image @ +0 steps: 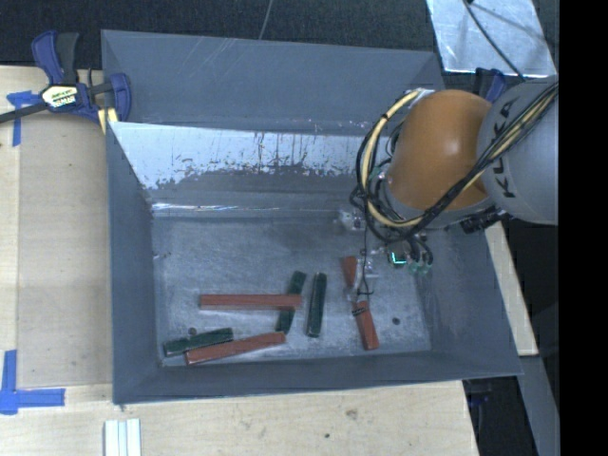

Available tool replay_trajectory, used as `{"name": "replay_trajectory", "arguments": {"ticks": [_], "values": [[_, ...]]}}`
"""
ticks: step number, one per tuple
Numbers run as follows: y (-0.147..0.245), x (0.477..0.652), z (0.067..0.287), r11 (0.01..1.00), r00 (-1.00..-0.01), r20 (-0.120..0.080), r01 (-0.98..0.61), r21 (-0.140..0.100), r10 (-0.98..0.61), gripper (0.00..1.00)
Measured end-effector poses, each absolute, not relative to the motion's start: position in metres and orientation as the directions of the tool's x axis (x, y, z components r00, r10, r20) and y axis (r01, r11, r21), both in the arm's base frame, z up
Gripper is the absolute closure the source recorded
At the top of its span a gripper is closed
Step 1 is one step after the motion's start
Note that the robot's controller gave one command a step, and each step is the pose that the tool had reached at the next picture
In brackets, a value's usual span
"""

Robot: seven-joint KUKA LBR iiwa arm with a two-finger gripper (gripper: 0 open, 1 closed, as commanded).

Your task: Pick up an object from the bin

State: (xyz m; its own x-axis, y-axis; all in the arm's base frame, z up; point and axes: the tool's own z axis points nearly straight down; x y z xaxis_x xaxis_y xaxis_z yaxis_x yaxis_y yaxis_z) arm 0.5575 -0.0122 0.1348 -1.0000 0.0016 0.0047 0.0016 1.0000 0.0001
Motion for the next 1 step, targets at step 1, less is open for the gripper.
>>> {"name": "replay_trajectory", "arguments": {"ticks": [1], "values": [[-0.0123, 0.5596, 0.1390, 1.000, -1.000, -0.003, 0.001, 0.000, 0.001, 0.00]]}}
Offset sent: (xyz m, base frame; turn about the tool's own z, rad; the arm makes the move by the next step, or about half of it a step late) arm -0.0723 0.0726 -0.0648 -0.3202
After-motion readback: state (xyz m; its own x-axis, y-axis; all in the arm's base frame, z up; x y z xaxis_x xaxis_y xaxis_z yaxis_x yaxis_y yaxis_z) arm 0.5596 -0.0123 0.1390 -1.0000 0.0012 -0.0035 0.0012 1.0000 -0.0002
